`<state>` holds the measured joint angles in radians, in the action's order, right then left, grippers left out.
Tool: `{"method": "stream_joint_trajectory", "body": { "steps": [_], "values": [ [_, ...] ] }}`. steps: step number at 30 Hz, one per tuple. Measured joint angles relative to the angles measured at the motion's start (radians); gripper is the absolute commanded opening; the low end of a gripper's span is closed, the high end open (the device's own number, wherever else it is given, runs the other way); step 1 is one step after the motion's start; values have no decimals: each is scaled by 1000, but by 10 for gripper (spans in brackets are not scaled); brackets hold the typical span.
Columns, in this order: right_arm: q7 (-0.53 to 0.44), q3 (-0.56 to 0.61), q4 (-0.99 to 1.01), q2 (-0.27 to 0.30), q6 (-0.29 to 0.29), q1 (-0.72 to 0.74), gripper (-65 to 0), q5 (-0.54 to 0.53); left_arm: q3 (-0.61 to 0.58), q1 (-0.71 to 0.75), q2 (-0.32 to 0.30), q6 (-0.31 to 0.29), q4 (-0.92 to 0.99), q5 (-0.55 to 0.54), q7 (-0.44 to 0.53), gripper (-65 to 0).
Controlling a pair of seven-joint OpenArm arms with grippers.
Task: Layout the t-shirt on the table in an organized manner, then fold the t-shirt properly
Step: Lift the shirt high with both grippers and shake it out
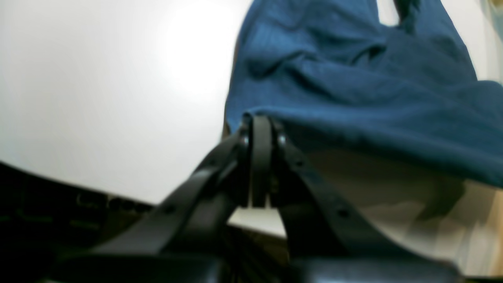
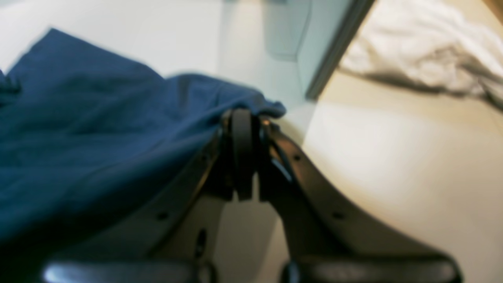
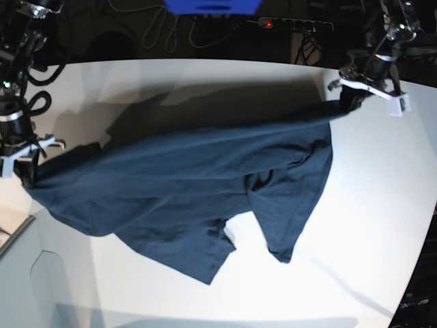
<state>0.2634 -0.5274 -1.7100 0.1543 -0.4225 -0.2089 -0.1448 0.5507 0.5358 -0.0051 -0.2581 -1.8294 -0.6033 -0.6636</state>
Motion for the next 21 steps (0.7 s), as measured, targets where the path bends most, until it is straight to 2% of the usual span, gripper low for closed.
{"method": "stream_joint_trajectory", "body": {
  "steps": [4,11,15,19,21],
  "values": [
    [-2,-5,-11,0,0,-54,-650,0,-1,39,0,-35,8,8,-8,-648],
    [-2,-5,-11,0,0,-84,-650,0,38,35,-1,-54,0,-1,-7,-648],
    [10,9,-8,6,2,-44,-650,4,61,-82,-8,-41,7,14,-16,-648],
    [-2,76,48,14,-4,84,-650,-5,10,-242,-50,-44,38,3,-8,-648],
    [2,116,109,41,-5,157,-650,0,-24,-331,-64,-36,81,12,-34,-648]
  ]
}}
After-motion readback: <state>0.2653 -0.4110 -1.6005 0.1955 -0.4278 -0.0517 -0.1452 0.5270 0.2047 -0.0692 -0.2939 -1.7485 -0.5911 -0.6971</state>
